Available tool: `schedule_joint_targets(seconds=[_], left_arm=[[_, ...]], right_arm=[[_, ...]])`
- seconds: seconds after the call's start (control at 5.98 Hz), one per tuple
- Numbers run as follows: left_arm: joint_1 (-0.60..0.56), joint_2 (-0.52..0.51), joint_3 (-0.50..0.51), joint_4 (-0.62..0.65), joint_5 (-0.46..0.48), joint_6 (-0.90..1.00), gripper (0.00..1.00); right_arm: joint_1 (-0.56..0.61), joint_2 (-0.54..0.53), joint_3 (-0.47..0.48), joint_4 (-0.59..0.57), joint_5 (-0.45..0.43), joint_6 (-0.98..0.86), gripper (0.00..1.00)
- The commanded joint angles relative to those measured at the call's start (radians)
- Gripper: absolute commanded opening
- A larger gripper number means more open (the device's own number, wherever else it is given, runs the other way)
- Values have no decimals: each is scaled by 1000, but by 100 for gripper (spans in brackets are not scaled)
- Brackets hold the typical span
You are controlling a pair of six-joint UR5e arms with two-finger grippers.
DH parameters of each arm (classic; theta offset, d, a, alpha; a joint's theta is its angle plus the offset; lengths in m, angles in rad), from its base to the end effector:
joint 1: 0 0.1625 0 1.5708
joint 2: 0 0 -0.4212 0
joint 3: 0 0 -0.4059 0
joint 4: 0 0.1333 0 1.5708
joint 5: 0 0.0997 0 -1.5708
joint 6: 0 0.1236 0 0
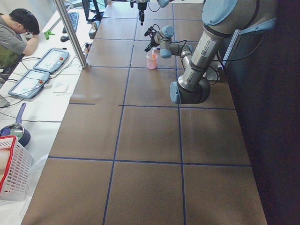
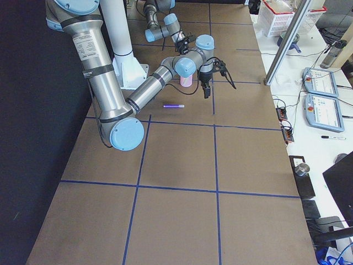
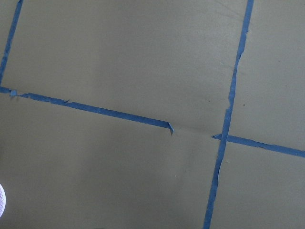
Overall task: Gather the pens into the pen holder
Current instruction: 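Lower the orange marker into the pen cup and open the left gripper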
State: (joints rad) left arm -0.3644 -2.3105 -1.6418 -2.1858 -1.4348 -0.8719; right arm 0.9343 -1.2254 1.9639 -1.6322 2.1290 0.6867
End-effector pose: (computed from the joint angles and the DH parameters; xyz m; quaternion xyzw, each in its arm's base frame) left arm 0.5998 -0.3894 0.0985 0.3751 0.5364 0.0818 0.7516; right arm -0.2938 -0.5117 0.3048 0.0923 -0.4012 -0.0687 0.9087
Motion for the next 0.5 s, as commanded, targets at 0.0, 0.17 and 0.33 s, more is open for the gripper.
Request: schedule_joint_targets(seconds=[0.0, 0.17, 0.33], left_arm=[[-33, 0, -68, 160, -44, 1, 99], [-81, 0, -146, 345, -131, 1, 99], [-132, 0, -197, 498, -213, 1, 99]], right_arm=[[0, 0, 0, 0, 3, 2, 100], [-2, -2, 0, -2, 5, 4, 100], [-2, -2, 0, -2, 6, 5, 100]])
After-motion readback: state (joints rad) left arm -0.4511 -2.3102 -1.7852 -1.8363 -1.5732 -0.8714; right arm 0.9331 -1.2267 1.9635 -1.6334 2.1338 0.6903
